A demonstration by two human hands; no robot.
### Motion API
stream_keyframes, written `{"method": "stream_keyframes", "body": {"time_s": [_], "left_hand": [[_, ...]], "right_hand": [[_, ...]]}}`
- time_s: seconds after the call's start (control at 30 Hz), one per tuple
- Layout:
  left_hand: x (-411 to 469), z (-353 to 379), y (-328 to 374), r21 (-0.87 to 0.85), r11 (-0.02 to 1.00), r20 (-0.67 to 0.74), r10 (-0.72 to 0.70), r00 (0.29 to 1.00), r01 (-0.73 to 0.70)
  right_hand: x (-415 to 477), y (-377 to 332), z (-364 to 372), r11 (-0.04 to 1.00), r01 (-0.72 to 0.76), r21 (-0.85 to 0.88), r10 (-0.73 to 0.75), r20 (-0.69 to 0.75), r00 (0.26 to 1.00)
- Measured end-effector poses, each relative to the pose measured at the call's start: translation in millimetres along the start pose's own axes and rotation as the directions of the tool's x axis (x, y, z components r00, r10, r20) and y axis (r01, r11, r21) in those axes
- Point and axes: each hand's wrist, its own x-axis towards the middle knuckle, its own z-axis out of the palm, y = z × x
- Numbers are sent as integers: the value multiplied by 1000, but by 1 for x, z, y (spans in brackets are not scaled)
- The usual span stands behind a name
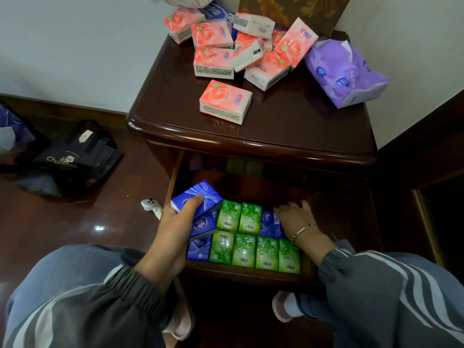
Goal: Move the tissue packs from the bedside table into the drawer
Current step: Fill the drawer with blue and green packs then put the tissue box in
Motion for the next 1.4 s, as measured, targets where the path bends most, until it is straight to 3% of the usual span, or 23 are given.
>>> {"method": "stream_keyframes", "body": {"time_s": [0.23,0.43,0.8,1.0,1.17,1.3,1.4], "left_hand": [[1,0,-2,18,1000,30,13,999,-14],[1,0,-2,7,1000,29,13,999,-13],[0,-4,-1,6,1000,12,5,1000,-5],[0,-8,-1,13,1000,0,7,1000,-7],[1,-8,-3,-16,1000,7,6,1000,-6],[1,-4,-3,-14,1000,3,3,1000,-3],[2,-2,-3,14,1000,10,0,1000,0]], "right_hand": [[-3,-7,3,994,-14,-111,20,55,998],[-3,-7,10,999,-30,-24,34,174,984],[7,-24,9,990,-118,-81,121,34,992],[11,-24,4,980,-59,-192,85,133,987],[1,-25,1,989,-99,-112,105,46,993],[-8,-22,1,999,-31,-33,37,231,972],[-6,-17,-1,997,-45,63,26,277,961]]}}
